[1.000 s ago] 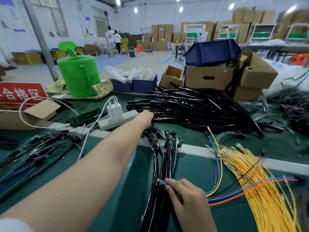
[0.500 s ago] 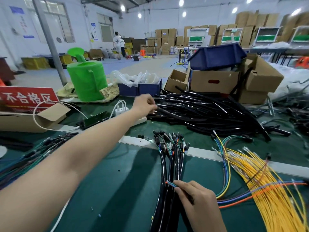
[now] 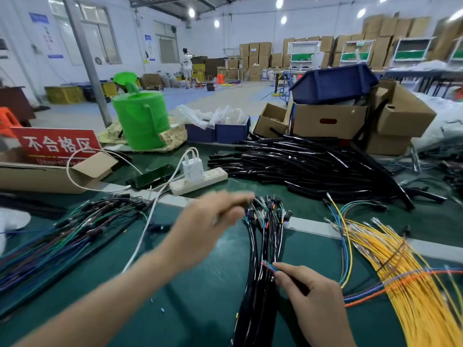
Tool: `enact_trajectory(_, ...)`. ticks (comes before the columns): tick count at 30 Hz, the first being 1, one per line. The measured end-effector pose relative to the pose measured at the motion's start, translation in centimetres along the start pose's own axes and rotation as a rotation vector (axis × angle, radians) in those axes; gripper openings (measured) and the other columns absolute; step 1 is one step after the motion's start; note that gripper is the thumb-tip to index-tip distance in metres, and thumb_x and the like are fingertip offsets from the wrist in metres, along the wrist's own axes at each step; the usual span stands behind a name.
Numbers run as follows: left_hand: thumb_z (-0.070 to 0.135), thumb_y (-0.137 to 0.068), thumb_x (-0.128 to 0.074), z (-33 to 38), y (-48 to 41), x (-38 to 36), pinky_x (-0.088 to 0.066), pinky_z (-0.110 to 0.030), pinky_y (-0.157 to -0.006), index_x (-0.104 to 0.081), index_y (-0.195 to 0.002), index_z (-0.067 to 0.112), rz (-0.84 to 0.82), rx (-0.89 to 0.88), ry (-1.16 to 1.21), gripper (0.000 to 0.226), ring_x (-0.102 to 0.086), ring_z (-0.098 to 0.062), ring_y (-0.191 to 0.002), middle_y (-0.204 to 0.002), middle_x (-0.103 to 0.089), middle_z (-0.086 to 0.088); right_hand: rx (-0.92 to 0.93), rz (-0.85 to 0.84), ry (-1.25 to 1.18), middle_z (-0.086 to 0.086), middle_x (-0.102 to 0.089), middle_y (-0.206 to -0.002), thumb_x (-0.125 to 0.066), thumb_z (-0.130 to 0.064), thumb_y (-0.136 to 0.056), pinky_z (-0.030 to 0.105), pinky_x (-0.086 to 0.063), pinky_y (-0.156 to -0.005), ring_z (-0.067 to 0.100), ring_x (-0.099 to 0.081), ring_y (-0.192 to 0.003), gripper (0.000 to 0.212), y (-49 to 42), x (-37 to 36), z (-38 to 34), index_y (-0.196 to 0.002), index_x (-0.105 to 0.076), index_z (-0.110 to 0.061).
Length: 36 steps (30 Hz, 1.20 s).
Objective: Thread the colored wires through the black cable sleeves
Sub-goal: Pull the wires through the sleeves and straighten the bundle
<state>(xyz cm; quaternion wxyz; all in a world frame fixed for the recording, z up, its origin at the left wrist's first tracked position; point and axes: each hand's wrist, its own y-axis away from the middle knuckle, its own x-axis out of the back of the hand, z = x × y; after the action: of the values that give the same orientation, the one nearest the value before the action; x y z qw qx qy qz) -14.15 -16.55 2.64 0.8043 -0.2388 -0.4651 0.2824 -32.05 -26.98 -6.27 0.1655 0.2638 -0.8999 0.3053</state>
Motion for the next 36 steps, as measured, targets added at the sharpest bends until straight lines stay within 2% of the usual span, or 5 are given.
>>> enact_trajectory(8, 0.038, -0.095, -0.042, -1.5, 6.6, -5.4, -0.050, -0.026, -0.050, -0.072, -0.097, 0.006, -0.107, -0.128, -0.150, 0.043, -0.062, -0.017, -0.061, -0.073, -0.066, -0.001, -0.217, -0.087, -0.408, -0.005, -0.074, -0.068, -0.069, 0.002, -0.080, 0.006, -0.046, -0.066, 0.002, -0.068, -0.066, 0.027, -0.7, 1.5, -1.5, -0.076, -0.076, -0.023)
enact_trajectory(24, 0.032, -0.094, -0.047, -1.3, 7.2, -5.5, -0.047, -0.017, -0.068, -0.068, -0.103, 0.010, -0.151, 0.026, -0.003, 0.031, -0.060, -0.002, -0.072, -0.081, -0.067, 0.010, -0.207, -0.257, -0.327, -0.008, -0.075, -0.077, -0.068, 0.000, -0.082, 0.014, -0.050, -0.078, 0.008, -0.071, -0.080, 0.025, 0.2, 1.3, -1.1, -0.085, -0.077, -0.023)
enact_trajectory(29, 0.031, -0.095, -0.048, -1.4, 7.5, -5.2, -0.050, -0.028, -0.064, -0.067, -0.104, 0.010, -0.164, -0.009, -0.024, 0.030, -0.061, -0.010, -0.070, -0.080, -0.065, 0.006, -0.217, -0.261, -0.305, -0.007, -0.075, -0.077, -0.066, 0.001, -0.083, 0.016, -0.051, -0.077, 0.009, -0.071, -0.079, 0.023, 0.3, 1.1, -1.1, -0.087, -0.077, -0.019)
enact_trajectory(32, 0.031, -0.094, -0.049, -1.3, 7.5, -5.2, -0.051, -0.028, -0.060, -0.069, -0.105, 0.011, -0.168, -0.032, -0.050, 0.030, -0.060, -0.011, -0.069, -0.081, -0.066, 0.006, -0.149, -0.232, -0.213, -0.011, -0.074, -0.078, -0.068, 0.001, -0.082, 0.022, -0.052, -0.077, 0.007, -0.069, -0.078, 0.023, 0.5, 1.2, -1.3, -0.087, -0.077, -0.020)
enact_trajectory(36, 0.031, -0.092, -0.050, -1.2, 7.5, -5.1, -0.051, -0.027, -0.054, -0.070, -0.108, 0.013, -0.178, -0.049, -0.093, 0.031, -0.059, -0.012, -0.065, -0.080, -0.065, 0.005, 0.155, -0.152, 0.082, -0.013, -0.070, -0.077, -0.074, -0.006, -0.080, 0.032, -0.050, -0.068, 0.009, -0.065, -0.073, 0.019, 0.8, 0.9, -1.5, -0.090, -0.077, -0.021)
